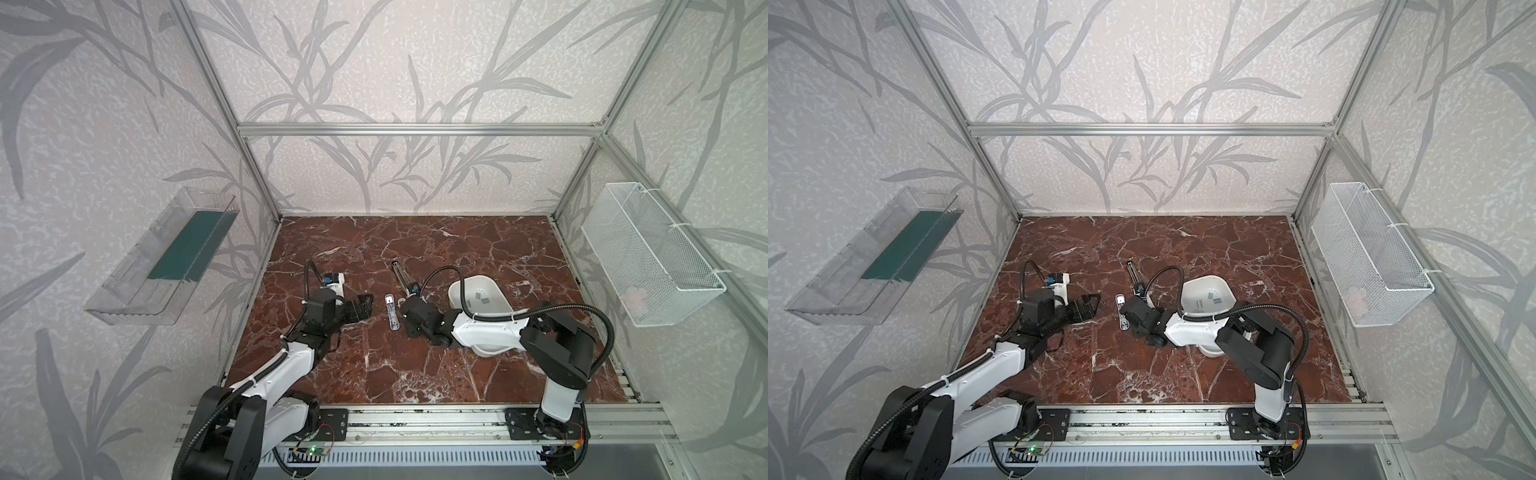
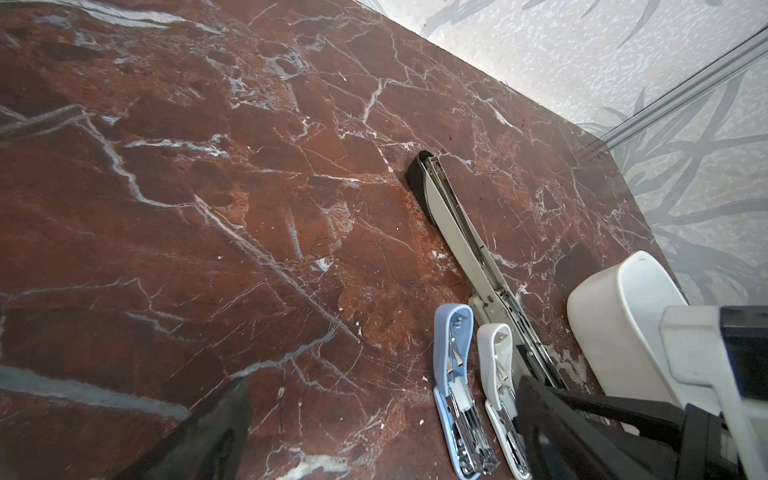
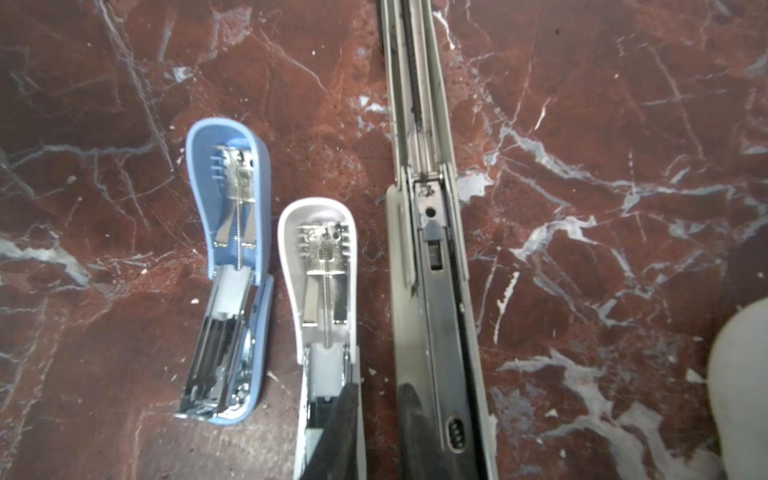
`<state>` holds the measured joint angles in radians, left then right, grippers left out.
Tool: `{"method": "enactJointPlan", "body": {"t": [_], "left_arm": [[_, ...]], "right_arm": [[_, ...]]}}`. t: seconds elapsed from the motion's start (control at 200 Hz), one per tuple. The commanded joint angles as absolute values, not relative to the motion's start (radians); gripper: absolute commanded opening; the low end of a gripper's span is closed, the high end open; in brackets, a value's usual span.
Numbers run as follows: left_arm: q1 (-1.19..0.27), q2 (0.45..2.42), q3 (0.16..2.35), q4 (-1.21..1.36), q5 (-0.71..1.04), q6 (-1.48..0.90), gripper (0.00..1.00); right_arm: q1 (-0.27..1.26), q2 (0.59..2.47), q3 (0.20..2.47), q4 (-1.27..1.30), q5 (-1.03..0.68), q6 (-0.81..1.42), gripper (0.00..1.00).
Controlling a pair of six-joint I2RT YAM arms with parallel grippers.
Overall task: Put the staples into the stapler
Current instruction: 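Raise the right gripper and carry it over the white tray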
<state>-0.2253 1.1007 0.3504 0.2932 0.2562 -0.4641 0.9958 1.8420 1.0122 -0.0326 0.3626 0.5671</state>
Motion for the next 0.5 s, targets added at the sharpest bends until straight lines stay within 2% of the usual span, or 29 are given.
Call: {"method": "enactJointPlan", "body": {"t": [0.0, 0.5], "left_arm": [[-0.225, 1.083, 0.336, 0.321, 0.257, -0.457, 0.99], [-0.225, 1.078, 0.334, 0.321, 0.257, -0.457, 0.99]], "right_arm": [[1.0, 1.853, 1.016, -0.05, 0.353, 0.58, 0.19], [1.003, 1.805, 1.033, -0.053, 0.385, 0.537, 0.19]]}}
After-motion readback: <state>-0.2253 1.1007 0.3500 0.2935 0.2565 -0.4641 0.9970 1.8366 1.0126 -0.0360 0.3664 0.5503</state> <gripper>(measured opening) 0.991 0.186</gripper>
